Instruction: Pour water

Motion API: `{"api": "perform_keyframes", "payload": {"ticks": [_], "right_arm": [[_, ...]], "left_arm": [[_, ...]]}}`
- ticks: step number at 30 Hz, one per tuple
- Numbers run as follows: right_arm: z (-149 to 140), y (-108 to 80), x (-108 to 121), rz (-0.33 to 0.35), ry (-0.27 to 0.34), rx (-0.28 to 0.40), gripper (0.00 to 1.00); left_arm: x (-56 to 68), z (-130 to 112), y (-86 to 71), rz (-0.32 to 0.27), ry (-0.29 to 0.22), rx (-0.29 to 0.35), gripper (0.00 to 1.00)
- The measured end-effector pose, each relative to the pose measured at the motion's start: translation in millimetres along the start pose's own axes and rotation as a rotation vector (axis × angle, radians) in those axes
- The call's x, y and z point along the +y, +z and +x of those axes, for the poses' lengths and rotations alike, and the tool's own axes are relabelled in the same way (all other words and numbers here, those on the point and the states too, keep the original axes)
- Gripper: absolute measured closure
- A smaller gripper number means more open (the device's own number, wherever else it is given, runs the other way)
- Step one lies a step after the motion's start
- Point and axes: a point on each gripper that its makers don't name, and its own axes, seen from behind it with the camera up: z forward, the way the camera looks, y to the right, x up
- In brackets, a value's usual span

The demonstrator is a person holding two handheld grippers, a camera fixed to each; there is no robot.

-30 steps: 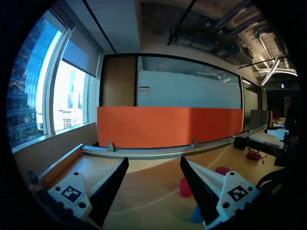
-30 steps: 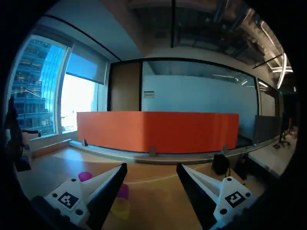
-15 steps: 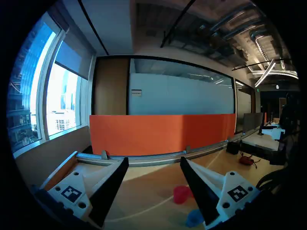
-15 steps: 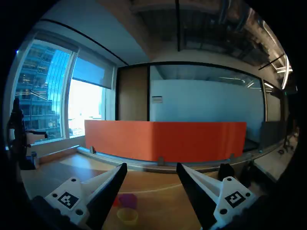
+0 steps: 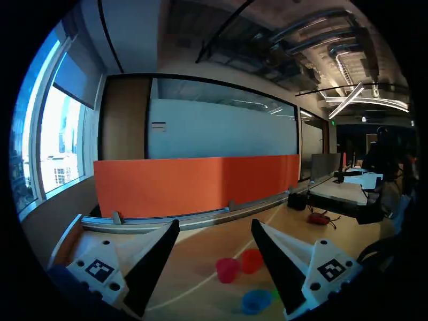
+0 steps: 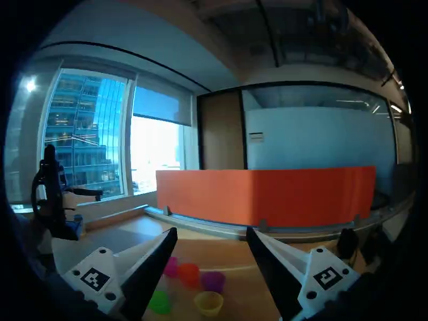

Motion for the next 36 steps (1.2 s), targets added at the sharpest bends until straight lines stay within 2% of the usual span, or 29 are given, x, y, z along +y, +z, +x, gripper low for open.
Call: {"api": "perform_keyframes", "payload": {"ticks": [6, 9, 24, 30, 36], "right_arm": [[6.7, 1.2, -27.8, 0.125, 0.013, -0.002, 0.01], [6.0, 3.4, -33.9, 0.153, 0.001, -0.005, 0.01], [-11.6, 17.2, -63.3, 0.261, -0.093, -0.050, 0.01], [-27.7, 20.8, -74.3, 0.312, -0.098, -0.079, 0.01], [-51.8, 26.8, -79.1, 0.349, -0.105, -0.128, 0.01]], "left_arm": [[20.0, 8.2, -1.3, -0.088, 0.012, 0.016, 0.00], [27.0, 6.6, -1.9, -0.123, 0.007, 0.016, 0.00], [37.0, -10.8, 1.3, -0.208, 0.023, -0.015, 0.00], [42.9, -24.2, 2.0, -0.239, 0.027, -0.029, 0.00], [42.4, -44.8, 6.6, -0.254, 0.030, -0.054, 0.00]]}}
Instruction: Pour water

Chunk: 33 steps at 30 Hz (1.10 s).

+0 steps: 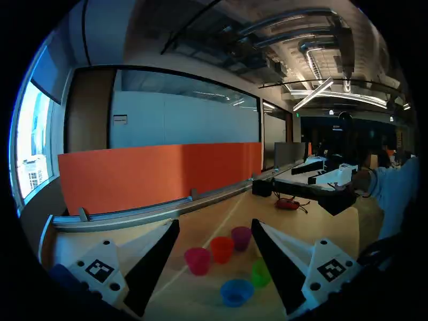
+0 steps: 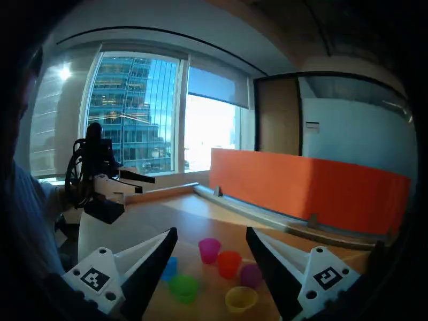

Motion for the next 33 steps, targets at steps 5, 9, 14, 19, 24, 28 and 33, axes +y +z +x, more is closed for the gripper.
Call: {"api": "perform_keyframes", "payload": {"ticks": [5, 9, 14, 19, 24, 28, 33], "right_arm": [[-21.5, 7.4, -4.1, 0.034, -0.004, -0.048, 0.01], [-37.3, 13.0, -8.7, 0.065, -0.013, -0.086, 0.01], [-55.7, 19.2, -11.6, 0.095, -0.011, -0.119, 0.00], [-76.8, 24.0, -13.4, 0.119, -0.014, -0.156, 0.01], [-98.9, 28.9, -15.2, 0.137, -0.028, -0.196, 0.01], [-117.3, 31.5, -17.2, 0.151, -0.038, -0.232, 0.01], [-139.8, 33.5, -20.8, 0.168, -0.056, -0.275, 0.00]], "left_arm": [[-1.1, -16.8, 4.5, -0.012, 0.003, -0.032, 0.00], [1.2, -28.9, 8.1, -0.031, 0.004, -0.052, 0.00], [5.3, -49.9, 12.4, -0.054, 0.010, -0.087, 0.00], [9.7, -71.4, 16.5, -0.070, 0.031, -0.125, 0.00], [17.0, -93.0, 19.6, -0.087, 0.055, -0.162, 0.00], [21.2, -109.4, 21.8, -0.098, 0.060, -0.193, 0.00], [23.5, -127.8, 21.9, -0.106, 0.057, -0.223, 0.00]]}}
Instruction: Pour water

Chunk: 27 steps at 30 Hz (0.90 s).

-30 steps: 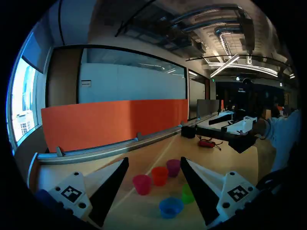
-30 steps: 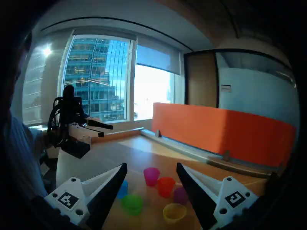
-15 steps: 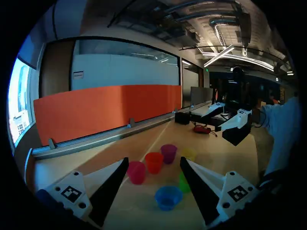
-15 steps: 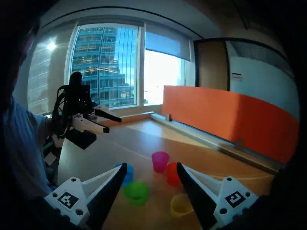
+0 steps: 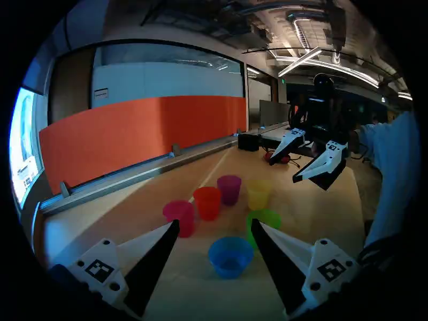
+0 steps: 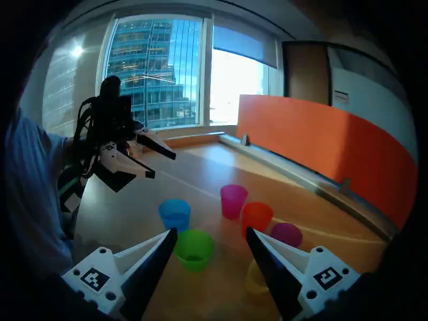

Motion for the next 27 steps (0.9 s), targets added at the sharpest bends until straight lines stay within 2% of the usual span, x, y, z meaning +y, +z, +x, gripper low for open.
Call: {"api": "perform_keyframes", "payload": {"ticks": [12, 21, 27], "right_arm": [[-47.6, 22.1, -13.7, 0.036, -0.030, -0.099, 0.00], [-78.1, 38.9, -21.2, 0.059, -0.024, -0.152, 0.01], [-90.5, 49.1, -22.6, 0.068, -0.030, -0.175, 0.00]], "left_arm": [[19.5, -42.8, 4.5, -0.057, -0.016, -0.079, 0.00], [27.9, -76.2, 6.2, -0.085, -0.015, -0.153, 0.00], [29.9, -93.6, 13.2, -0.096, -0.016, -0.199, 0.00]]}}
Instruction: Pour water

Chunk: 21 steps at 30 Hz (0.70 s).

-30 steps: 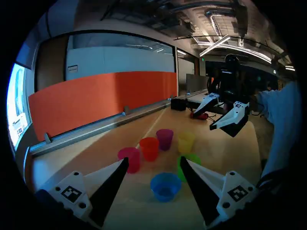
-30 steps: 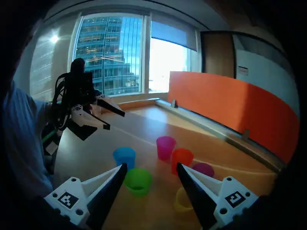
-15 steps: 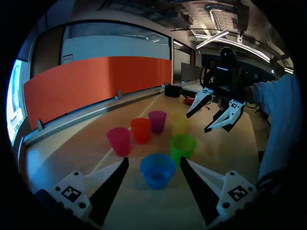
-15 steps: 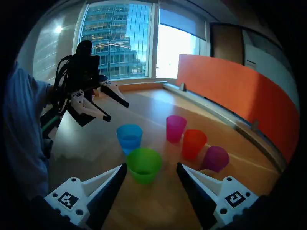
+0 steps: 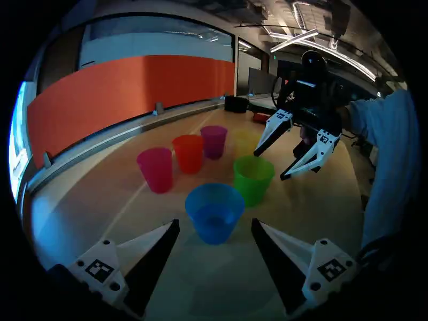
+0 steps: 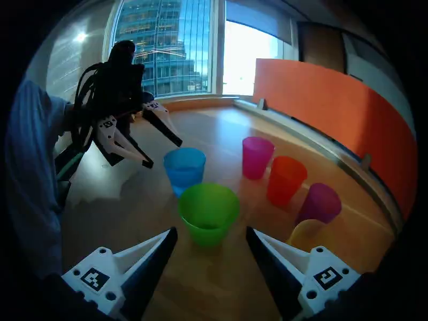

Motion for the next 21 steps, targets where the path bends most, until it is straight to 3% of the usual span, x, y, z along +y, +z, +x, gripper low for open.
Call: {"api": "perform_keyframes", "payload": {"ticks": [21], "right_arm": [[-0.7, 31.9, 1.6, 0.026, -0.011, -0.011, 0.00]], "left_arm": [[2.4, -6.5, 31.9, -0.052, 0.035, -0.050, 0.00]]}}
